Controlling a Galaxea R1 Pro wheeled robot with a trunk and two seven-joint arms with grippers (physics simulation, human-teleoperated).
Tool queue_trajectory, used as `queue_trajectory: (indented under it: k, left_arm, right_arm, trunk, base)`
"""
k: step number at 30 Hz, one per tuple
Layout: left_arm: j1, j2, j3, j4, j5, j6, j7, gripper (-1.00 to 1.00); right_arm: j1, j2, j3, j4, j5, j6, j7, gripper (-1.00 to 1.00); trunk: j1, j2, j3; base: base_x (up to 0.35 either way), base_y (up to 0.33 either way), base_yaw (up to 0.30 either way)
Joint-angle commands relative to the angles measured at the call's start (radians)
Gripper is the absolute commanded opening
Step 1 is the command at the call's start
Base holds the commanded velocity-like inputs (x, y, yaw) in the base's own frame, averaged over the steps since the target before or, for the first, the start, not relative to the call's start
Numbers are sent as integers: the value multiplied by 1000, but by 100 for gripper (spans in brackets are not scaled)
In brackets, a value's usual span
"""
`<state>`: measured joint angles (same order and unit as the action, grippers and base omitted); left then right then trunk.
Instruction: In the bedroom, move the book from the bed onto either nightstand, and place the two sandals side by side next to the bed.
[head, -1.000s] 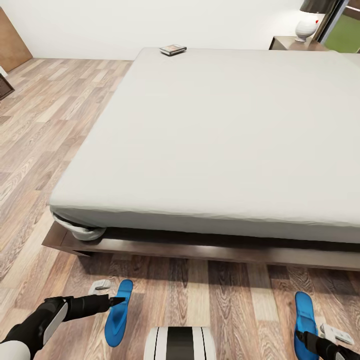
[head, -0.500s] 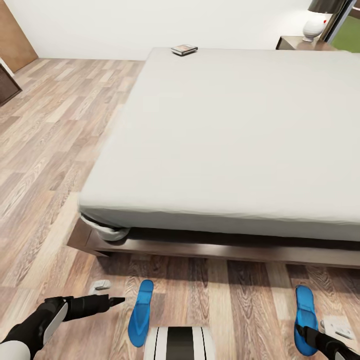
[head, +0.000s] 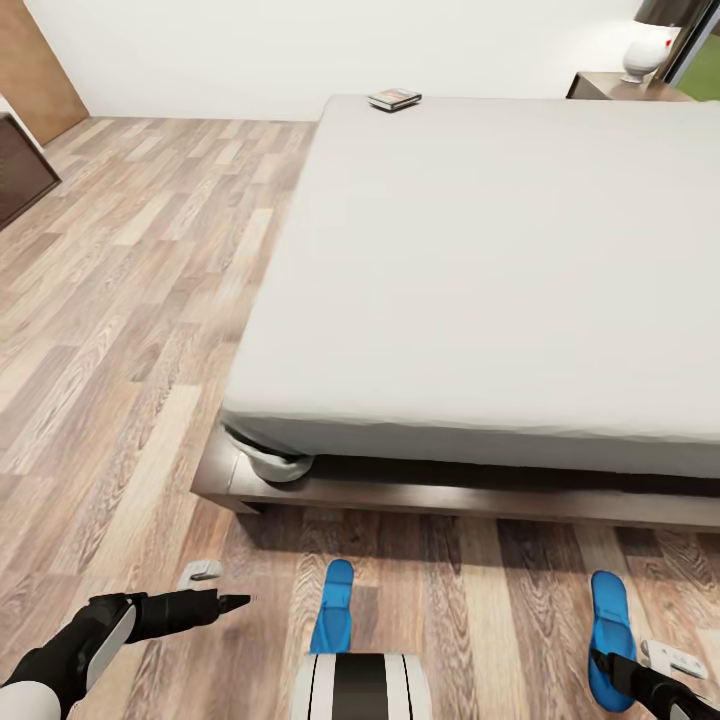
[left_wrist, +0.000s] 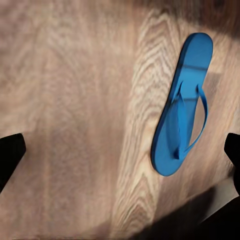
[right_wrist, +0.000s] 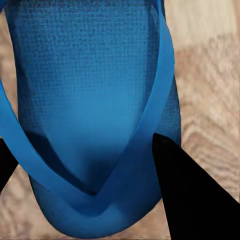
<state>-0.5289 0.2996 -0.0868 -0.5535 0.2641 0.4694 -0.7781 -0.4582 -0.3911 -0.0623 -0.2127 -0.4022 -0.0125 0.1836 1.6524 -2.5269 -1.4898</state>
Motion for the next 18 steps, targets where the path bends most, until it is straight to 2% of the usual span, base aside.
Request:
queue_trajectory:
  k: [1, 18]
  left_arm:
    - [0, 1, -5, 0, 10, 8, 2, 100]
    - [0, 0, -7, 0, 10, 8, 2, 100]
  right_arm:
    - [0, 0, -7, 1, -3, -1, 7, -100]
    - [0, 0, -7, 1, -3, -1, 7, -100]
  trunk:
    - [0, 0, -1]
    - [0, 0, -1]
  base:
    - [0, 325, 0]
    - [0, 325, 0]
